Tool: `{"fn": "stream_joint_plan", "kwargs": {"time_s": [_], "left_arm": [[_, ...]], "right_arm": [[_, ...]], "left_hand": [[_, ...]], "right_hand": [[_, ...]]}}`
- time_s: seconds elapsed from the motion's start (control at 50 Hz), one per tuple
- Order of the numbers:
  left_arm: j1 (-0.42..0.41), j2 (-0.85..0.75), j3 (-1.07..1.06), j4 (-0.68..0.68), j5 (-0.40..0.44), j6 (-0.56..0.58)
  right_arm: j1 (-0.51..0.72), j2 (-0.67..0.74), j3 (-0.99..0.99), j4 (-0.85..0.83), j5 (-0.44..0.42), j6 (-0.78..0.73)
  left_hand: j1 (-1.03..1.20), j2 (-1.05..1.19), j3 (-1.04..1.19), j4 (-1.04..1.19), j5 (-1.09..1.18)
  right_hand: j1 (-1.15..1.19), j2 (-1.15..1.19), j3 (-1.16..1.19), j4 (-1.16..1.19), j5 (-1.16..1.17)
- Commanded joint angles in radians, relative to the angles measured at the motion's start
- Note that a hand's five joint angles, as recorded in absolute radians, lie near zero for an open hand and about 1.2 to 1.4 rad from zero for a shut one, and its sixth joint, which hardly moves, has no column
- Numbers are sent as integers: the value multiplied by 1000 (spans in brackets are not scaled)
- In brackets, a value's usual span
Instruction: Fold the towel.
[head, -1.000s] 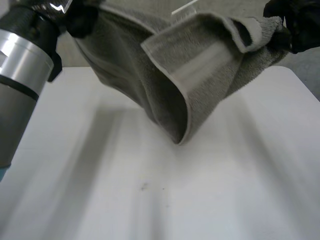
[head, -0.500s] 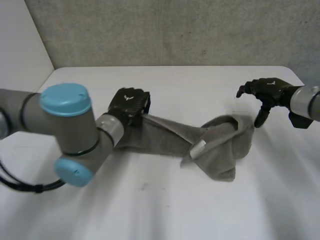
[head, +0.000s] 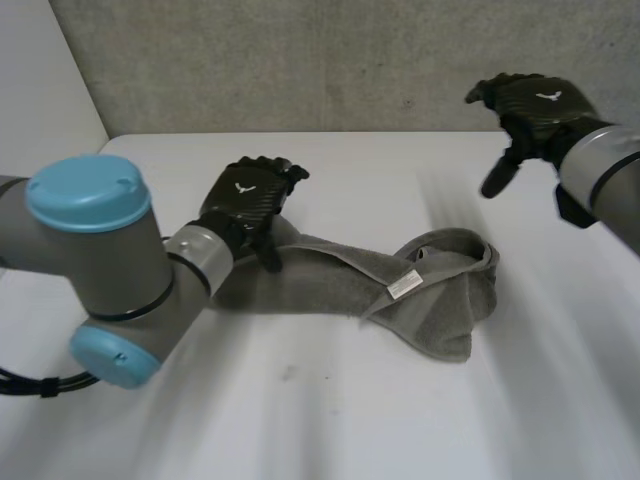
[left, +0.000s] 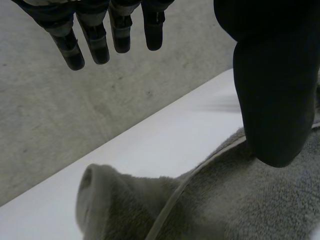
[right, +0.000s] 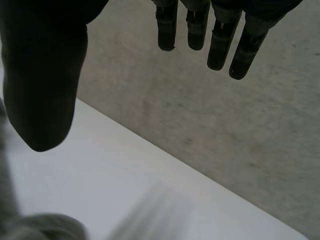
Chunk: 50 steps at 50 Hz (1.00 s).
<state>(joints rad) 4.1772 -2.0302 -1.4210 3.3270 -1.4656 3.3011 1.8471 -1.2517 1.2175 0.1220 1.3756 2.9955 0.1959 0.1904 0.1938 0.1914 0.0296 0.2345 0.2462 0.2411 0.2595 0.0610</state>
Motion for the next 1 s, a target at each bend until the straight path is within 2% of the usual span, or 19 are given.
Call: {"fn": "stream_joint_plan", "kwargs": {"time_s": [0.02, 0.16, 0.26, 0.38, 0.46, 0.5, 0.52, 0.56, 0.58, 0.62, 0.74, 0.78, 0.8, 0.84, 0.86, 0.9, 0.94, 0.96, 1.0], "left_arm": [[78, 59, -108, 43, -4, 0], [130, 38, -127, 43, 2, -3], [138, -21, -118, 48, 8, -5], [138, -79, -110, 60, 8, -1], [138, -93, -110, 60, 8, -1], [138, -102, -110, 62, 8, -1], [138, -102, -110, 62, 8, -1], [138, -116, -107, 63, 8, 0], [138, -116, -107, 63, 8, 0], [138, -127, -101, 66, 8, -1], [138, -131, -99, 80, 8, -1], [138, -130, -98, 89, 7, -1], [138, -130, -98, 89, 7, -1], [139, -130, -98, 92, 7, -1], [139, -130, -96, 94, 7, -1], [139, -128, -95, 97, 5, -1], [139, -128, -95, 104, 5, 0], [139, -128, -95, 105, 5, 0], [139, -130, -95, 126, 4, 0]], "right_arm": [[150, 78, -25, -18, 77, 6], [190, 262, -176, -1, 138, -84], [213, 458, -355, 36, 262, -312], [213, 603, -484, 122, 310, -426], [213, 638, -521, 162, 307, -429], [211, 652, -536, 173, 304, -432], [211, 652, -536, 173, 304, -432], [211, 658, -543, 177, 301, -432], [211, 658, -543, 177, 301, -432], [208, 649, -537, 182, 301, -431], [196, 566, -518, 208, 300, -406], [173, 441, -468, 225, 260, -354], [173, 440, -467, 225, 260, -354], [123, 298, -390, 225, 156, -278], [123, 298, -389, 225, 155, -277], [89, 225, -351, 229, 89, -241], [19, 114, -287, 238, -30, -182], [18, 114, -286, 238, -30, -182], [-47, 37, -221, 263, -126, -165]], "left_hand": [[12, 17, 14, 16, 4], [18, 23, 20, 22, 9], [23, 29, 26, 28, 15], [29, 35, 32, 34, 21], [32, 38, 34, 37, 24], [38, 44, 40, 43, 30], [38, 44, 40, 43, 30], [38, 44, 40, 43, 30], [38, 44, 40, 43, 30], [38, 44, 40, 43, 30], [38, 44, 40, 43, 30], [38, 44, 40, 43, 30], [38, 44, 40, 43, 30], [38, 44, 40, 43, 30], [38, 44, 40, 43, 30], [38, 44, 40, 43, 30], [38, 44, 40, 43, 30], [38, 44, 40, 43, 30], [38, 44, 40, 43, 30]], "right_hand": [[-12, -24, -19, -37, -13], [126, 115, 120, 101, 125], [273, 261, 266, 248, 272], [270, 259, 264, 245, 269], [314, 303, 308, 289, 313], [498, 487, 492, 473, 497], [499, 488, 493, 474, 498], [756, 744, 750, 731, 755], [758, 746, 751, 733, 757], [1160, 1148, 1153, 1135, 1158], [1162, 1150, 1155, 1137, 1161], [1162, 1150, 1155, 1137, 1161], [1162, 1150, 1155, 1137, 1161], [1162, 1150, 1155, 1137, 1161], [1162, 1150, 1155, 1137, 1161], [1162, 1150, 1155, 1137, 1161], [1162, 1150, 1155, 1137, 1161], [1162, 1150, 1155, 1137, 1161], [1162, 1150, 1155, 1137, 1161]]}}
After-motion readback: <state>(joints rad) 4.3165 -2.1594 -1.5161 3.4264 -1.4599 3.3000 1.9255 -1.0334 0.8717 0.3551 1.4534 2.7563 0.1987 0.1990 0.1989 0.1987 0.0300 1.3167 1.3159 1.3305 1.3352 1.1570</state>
